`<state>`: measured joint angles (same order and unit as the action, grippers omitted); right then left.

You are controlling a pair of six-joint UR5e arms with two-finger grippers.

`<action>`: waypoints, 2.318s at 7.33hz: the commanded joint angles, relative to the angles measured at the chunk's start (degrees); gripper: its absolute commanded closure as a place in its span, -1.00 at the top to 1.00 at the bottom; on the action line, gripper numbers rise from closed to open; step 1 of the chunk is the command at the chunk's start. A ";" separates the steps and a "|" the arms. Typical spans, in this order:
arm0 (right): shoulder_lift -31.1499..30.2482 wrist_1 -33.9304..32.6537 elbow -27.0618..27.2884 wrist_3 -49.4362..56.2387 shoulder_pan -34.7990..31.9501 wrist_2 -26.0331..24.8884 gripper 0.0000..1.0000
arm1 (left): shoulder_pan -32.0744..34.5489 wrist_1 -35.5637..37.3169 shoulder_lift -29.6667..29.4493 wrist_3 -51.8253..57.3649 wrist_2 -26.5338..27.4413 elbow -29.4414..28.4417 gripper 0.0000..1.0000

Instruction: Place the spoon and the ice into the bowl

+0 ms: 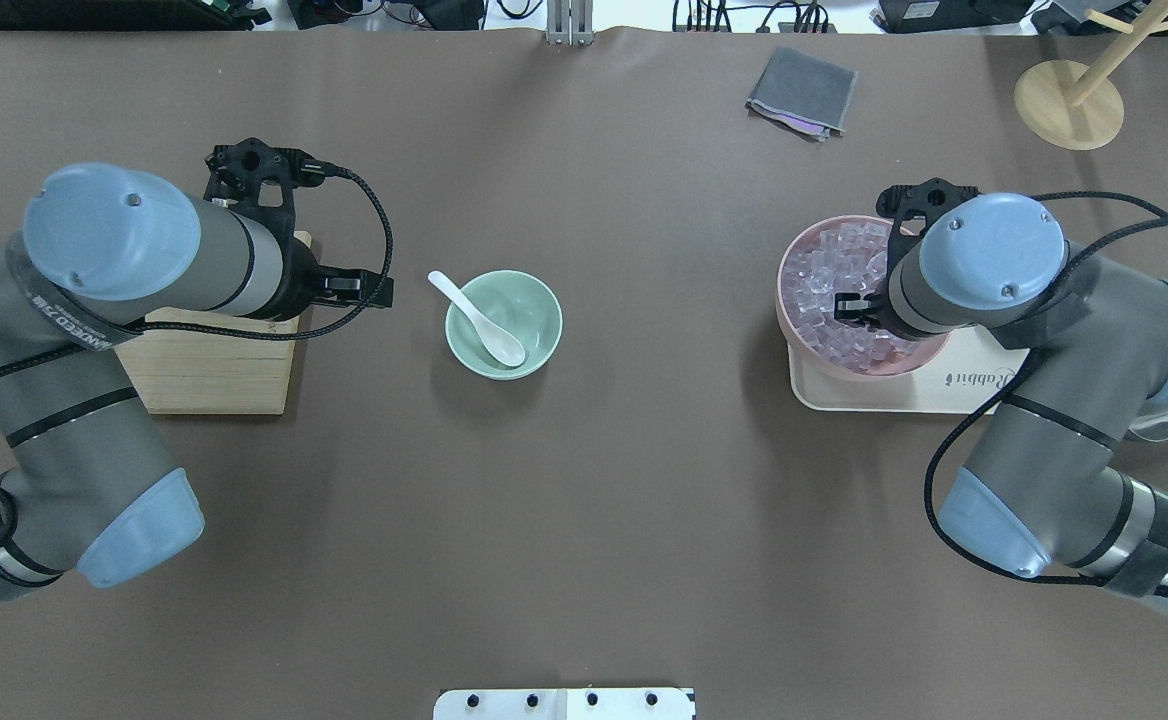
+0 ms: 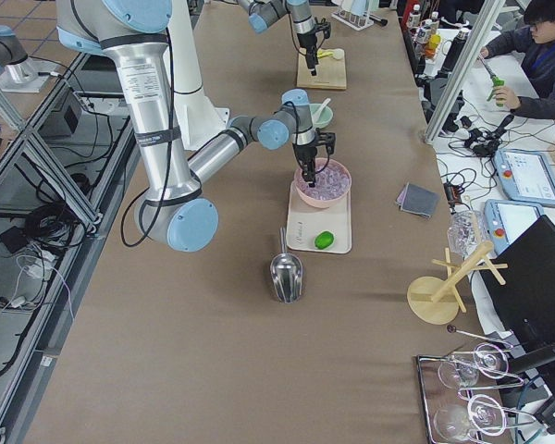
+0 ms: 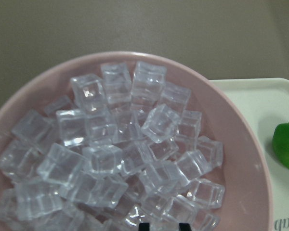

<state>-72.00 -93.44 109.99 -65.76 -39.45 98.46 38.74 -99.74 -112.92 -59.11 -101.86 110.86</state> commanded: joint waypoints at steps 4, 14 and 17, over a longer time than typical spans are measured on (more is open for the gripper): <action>13.27 -9.66 0.93 -3.58 0.42 1.48 -1.00 | 24.22 17.25 0.33 39.69 -20.37 -0.91 0.98; 41.42 9.31 -36.24 -22.05 14.48 -9.32 -0.73 | 46.69 20.63 10.09 64.82 -34.81 -17.70 0.98; 41.33 10.73 -36.87 -22.93 15.11 -8.73 1.00 | 46.61 20.63 10.09 64.82 -34.98 -17.79 0.98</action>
<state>-30.70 -83.14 73.07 -88.53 -24.29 89.08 85.35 -79.10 -102.84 5.73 -136.80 93.11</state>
